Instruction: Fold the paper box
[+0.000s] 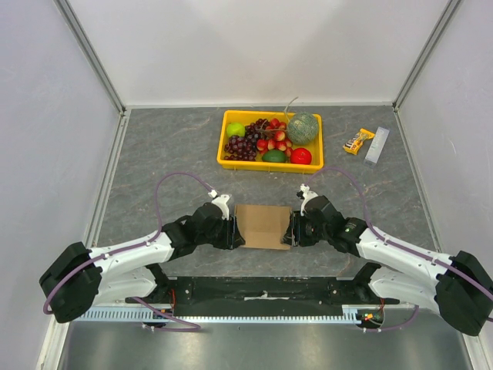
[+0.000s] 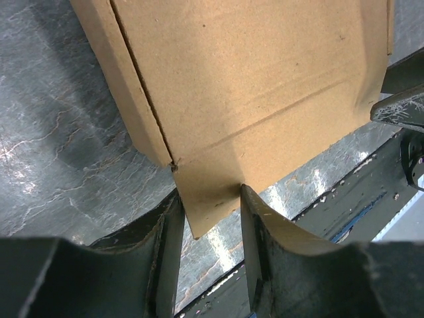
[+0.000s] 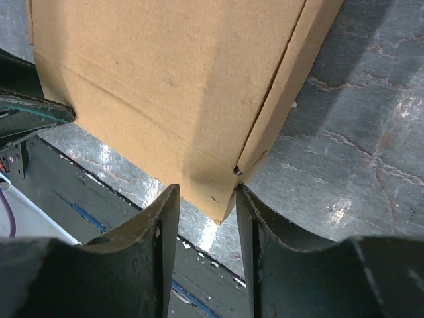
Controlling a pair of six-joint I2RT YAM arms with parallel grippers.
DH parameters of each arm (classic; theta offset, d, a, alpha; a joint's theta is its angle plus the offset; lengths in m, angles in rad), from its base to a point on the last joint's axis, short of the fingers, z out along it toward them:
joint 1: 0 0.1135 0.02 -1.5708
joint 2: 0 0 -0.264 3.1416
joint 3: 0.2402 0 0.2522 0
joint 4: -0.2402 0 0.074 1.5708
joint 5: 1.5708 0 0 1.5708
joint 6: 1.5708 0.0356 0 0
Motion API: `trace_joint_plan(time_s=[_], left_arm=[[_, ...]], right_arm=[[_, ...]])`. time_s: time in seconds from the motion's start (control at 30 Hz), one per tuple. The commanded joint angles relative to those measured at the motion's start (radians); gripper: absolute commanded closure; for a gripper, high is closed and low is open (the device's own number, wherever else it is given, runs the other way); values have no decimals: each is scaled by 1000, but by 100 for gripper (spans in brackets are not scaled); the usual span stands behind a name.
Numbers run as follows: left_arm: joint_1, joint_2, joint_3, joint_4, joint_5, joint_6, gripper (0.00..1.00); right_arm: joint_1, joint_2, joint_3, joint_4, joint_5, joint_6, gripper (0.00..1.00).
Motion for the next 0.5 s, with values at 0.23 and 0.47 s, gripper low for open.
trace_joint_plan(time_s=[0.23, 0.47], left_arm=[[-11, -15, 40, 38, 17, -18, 55], [-12, -12, 46, 18, 0, -10, 55]], right_arm=[[6, 14, 54, -21, 22, -17, 46], [6, 26, 64, -31, 8, -29, 42]])
